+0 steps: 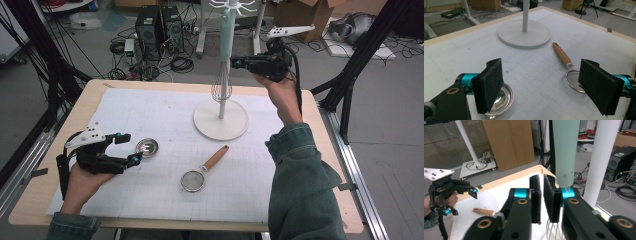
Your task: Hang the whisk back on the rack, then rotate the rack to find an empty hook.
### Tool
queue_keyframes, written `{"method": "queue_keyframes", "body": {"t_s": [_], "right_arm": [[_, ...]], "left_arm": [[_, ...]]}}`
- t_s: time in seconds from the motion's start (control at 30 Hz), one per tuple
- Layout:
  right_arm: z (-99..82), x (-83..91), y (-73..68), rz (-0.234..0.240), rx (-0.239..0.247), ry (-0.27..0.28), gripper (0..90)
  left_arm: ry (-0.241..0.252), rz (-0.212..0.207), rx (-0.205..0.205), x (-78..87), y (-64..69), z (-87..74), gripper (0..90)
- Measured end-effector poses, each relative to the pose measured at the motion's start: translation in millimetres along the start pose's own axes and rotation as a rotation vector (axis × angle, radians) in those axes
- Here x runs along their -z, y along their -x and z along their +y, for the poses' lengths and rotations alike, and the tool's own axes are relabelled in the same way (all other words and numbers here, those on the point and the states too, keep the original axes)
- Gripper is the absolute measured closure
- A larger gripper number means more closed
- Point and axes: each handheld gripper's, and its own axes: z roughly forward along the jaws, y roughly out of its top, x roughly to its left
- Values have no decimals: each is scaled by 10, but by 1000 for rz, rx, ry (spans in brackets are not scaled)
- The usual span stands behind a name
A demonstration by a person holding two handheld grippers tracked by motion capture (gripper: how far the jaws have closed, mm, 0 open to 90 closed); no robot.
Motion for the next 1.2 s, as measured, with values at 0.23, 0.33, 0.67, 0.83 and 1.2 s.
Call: {"method": "queue_keyframes", "body": {"t_s": [0.23,0.33,0.67,0.83,1.2], "right_arm": [[169,184,-19,-19,2,5,892],[240,254,-21,-22,4,14,893],[560,434,11,-70,17,50,894],[684,452,14,-82,23,47,894],[737,445,55,-89,22,49,894]], "left_arm": [[4,1,-6,14,0,9,203],[3,-1,-6,14,2,13,203],[5,0,-9,19,-3,20,203],[9,-1,-6,27,2,21,203],[7,9,-9,48,4,20,203]]}}
